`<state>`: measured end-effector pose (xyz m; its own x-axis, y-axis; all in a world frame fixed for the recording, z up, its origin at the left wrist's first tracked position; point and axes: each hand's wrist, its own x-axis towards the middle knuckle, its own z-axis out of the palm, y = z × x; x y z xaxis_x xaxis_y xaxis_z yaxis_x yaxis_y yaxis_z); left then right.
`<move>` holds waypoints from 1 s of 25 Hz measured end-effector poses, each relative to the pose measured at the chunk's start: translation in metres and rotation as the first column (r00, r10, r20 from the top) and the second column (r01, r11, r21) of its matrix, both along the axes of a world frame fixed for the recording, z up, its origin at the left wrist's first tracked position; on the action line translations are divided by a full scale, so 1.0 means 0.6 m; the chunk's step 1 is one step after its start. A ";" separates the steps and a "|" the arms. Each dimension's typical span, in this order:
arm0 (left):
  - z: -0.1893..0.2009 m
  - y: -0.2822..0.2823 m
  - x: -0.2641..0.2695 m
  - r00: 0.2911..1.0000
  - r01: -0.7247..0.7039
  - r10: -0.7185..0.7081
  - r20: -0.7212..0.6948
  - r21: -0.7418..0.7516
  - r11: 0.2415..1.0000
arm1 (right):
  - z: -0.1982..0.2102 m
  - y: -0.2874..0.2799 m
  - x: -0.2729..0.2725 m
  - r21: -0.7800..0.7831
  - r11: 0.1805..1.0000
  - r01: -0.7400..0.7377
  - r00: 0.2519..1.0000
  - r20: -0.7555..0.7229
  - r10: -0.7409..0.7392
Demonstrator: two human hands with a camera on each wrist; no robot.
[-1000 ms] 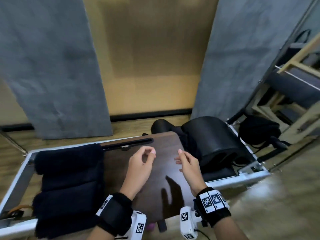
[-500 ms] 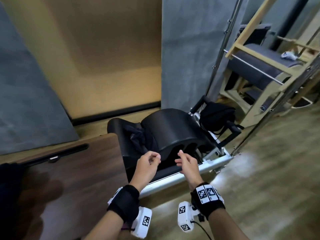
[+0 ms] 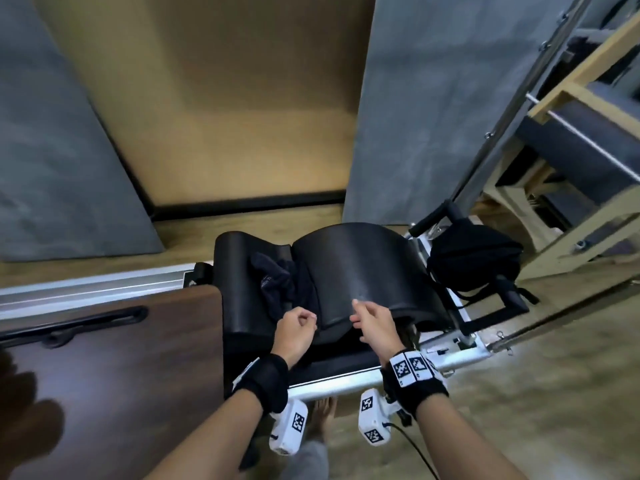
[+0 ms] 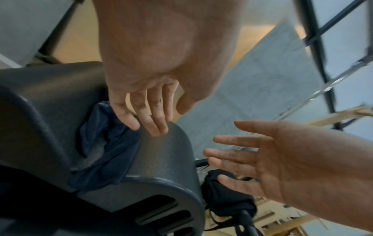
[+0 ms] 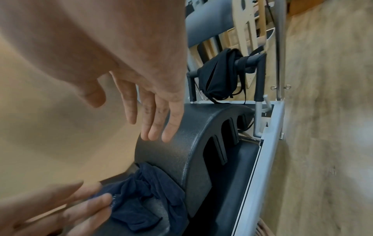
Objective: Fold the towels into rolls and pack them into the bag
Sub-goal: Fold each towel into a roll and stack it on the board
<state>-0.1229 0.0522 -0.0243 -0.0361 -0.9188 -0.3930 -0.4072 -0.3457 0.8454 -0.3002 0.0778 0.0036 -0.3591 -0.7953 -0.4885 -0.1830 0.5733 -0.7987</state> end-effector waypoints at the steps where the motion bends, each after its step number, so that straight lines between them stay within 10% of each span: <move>1: -0.025 -0.037 0.000 0.999 -0.028 0.026 0.032 0.045 0.999 | -0.019 -0.042 -0.004 0.042 0.998 -0.040 0.999 -0.001 0.041; 11: -0.219 -0.267 0.041 0.906 -0.278 0.192 0.376 0.189 0.942 | -0.224 -0.310 0.002 0.416 0.870 -0.265 0.958 0.015 0.285; 25: -0.237 -0.316 0.003 0.881 -0.468 0.457 0.121 0.093 0.879 | -0.251 -0.360 0.032 0.395 0.850 -0.348 0.936 0.102 0.336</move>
<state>-0.1209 -0.1372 -0.1666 0.4238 -0.7691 -0.4784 -0.2511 -0.6072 0.7538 -0.2808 -0.1381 -0.1469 -0.0815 -0.5986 -0.7969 -0.4077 0.7496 -0.5214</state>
